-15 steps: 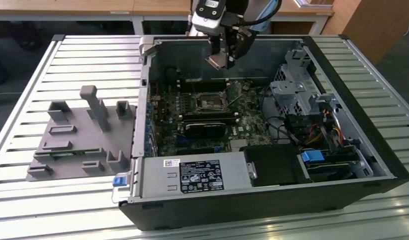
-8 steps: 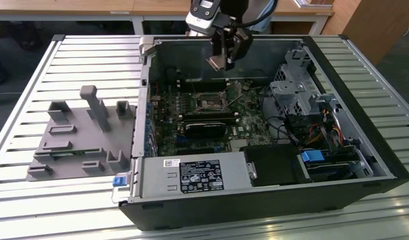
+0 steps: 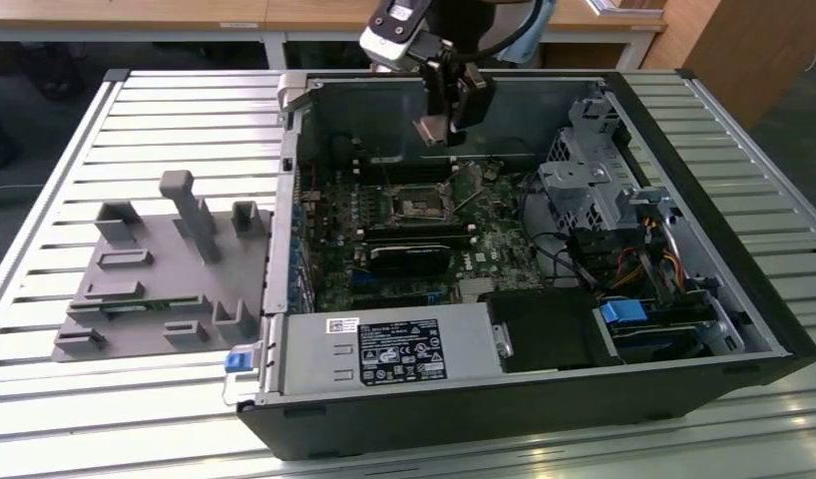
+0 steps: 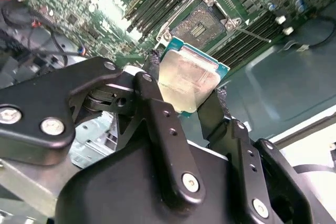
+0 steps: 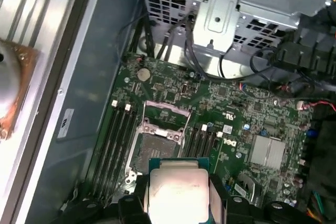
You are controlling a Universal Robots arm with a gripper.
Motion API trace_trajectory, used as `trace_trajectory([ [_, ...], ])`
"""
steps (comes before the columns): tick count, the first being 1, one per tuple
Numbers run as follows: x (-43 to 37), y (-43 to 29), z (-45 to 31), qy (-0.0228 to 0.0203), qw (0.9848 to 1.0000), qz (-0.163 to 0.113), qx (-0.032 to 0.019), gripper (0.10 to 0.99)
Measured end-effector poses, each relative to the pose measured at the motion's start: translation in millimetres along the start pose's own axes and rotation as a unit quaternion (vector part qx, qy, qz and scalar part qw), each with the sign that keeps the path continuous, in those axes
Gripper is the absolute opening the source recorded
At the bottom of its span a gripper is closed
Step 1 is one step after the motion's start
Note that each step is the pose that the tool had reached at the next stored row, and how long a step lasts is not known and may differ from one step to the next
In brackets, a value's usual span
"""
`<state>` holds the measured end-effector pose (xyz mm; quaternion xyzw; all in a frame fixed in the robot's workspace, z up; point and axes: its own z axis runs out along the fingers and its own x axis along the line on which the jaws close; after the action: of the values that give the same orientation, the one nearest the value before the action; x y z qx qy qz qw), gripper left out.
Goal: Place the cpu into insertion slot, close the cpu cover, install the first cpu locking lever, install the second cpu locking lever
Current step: 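Place the cpu into insertion slot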
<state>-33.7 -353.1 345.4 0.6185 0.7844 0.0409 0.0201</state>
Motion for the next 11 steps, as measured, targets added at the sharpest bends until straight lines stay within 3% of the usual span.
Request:
trace_trajectory([
  [7, 0.1, -0.9, 10.4, -0.0065, 0.9987, 0.051, -0.0005, 0.541],
  [11, 1.0, -1.2, 17.5, -0.0122, 0.9967, 0.081, 0.0, 0.541],
])
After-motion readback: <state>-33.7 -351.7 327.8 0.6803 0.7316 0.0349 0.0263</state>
